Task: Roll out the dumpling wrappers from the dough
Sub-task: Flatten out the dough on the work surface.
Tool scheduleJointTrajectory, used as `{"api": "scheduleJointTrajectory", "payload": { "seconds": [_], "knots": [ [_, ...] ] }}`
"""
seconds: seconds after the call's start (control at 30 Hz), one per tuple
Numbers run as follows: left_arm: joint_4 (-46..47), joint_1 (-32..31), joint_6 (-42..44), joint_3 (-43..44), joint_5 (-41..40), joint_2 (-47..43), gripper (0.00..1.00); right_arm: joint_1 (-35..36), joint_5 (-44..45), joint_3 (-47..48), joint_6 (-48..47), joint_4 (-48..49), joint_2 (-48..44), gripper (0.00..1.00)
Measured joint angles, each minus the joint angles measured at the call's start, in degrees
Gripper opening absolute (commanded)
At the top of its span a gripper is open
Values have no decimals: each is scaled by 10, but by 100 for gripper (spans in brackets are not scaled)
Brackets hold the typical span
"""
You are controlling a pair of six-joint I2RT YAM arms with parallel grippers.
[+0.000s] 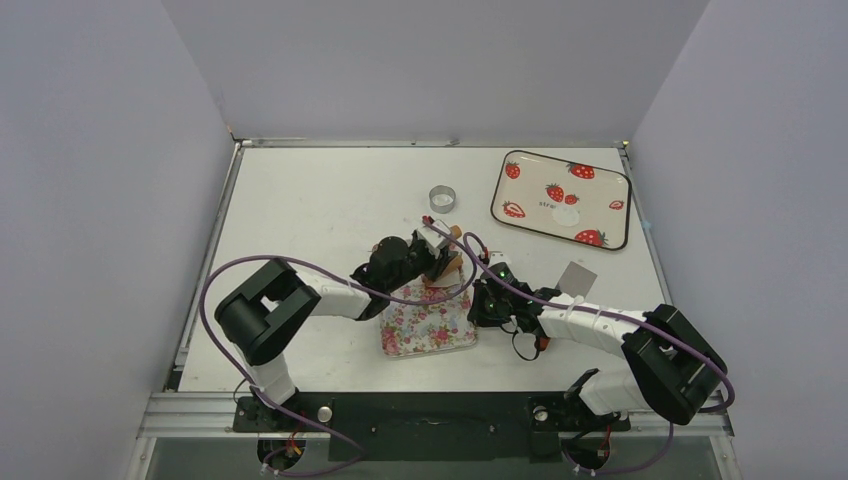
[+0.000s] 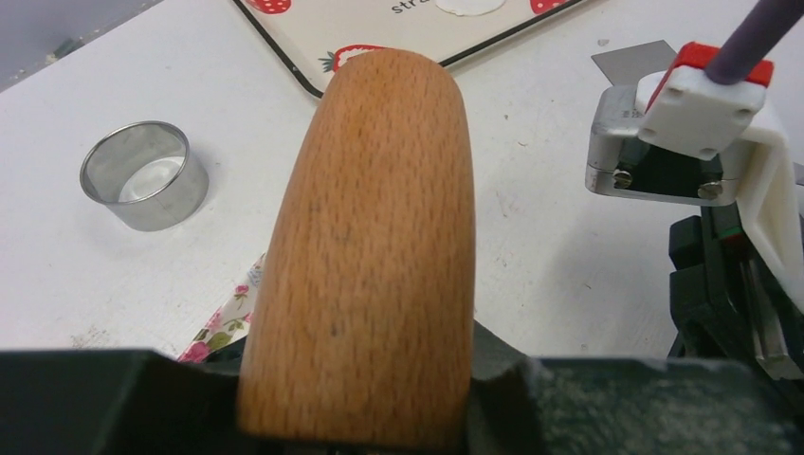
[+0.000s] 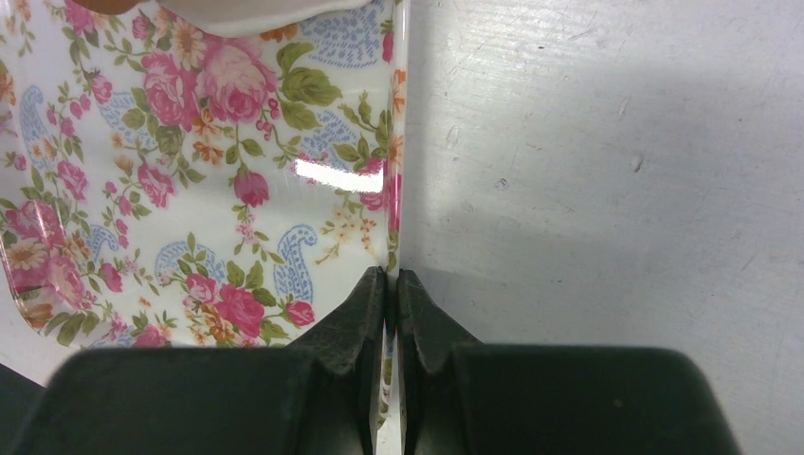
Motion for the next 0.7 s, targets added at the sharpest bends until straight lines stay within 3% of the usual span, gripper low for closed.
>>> {"api": "scheduleJointTrajectory", "payload": {
  "seconds": [0.43,0.7],
  "knots": [
    [13,-7,-15,-2,-53,20,0,0,0,0,0,1,0,0],
    [102,-17,-63,-62,-107,19,0,0,-1,0,1,3,2,0]
  ]
}}
